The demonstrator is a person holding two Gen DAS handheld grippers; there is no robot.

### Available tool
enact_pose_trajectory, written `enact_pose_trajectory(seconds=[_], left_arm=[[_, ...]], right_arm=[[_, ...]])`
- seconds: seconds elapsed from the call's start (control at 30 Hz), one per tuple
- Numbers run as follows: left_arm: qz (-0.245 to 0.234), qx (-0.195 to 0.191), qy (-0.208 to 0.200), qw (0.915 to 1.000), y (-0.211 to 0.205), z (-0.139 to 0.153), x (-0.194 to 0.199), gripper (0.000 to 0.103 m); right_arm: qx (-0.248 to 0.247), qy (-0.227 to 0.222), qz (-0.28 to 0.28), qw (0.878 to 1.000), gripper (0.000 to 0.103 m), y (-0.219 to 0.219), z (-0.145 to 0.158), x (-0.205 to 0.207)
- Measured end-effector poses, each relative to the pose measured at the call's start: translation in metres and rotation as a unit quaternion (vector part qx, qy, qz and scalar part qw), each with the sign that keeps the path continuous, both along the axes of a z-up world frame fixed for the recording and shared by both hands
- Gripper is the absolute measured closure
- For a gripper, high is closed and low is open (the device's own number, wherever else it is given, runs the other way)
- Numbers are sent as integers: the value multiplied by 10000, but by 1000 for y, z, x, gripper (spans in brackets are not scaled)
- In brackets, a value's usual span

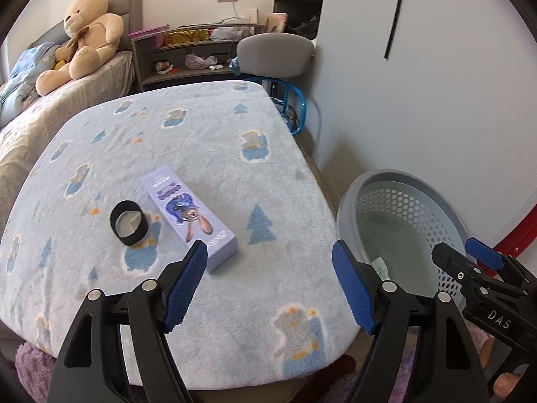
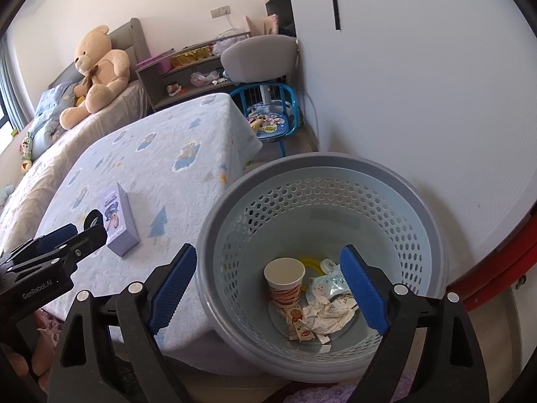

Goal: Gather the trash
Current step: 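Move both tools back from the basket toward the table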

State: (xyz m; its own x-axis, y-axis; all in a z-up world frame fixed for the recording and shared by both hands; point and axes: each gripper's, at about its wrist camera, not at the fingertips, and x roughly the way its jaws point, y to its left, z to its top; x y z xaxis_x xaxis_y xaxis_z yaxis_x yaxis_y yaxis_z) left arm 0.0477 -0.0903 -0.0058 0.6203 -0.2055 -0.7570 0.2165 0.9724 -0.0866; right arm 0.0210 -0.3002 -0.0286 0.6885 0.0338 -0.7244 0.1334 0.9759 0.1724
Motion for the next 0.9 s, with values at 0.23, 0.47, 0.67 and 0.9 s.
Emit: enact_pose_trajectory(seconds=[0.23, 0.47, 0.67, 0.9], left_arm=[[581, 7, -83, 9983, 55, 1, 3, 29], [1008, -13, -71, 9949, 104, -3, 2, 29], [1310, -71, 5, 9914, 140, -11, 1, 29], [1588, -83, 46, 9873, 172, -18, 0, 29]], right_arm=[[-131, -63, 326, 9994, 11, 44, 5, 14], [-210, -108, 659, 9975, 8, 91, 8, 27], [-277, -156, 924, 9952, 8, 128, 10, 38], [-338, -171, 1184, 9922, 8, 161, 10, 50]])
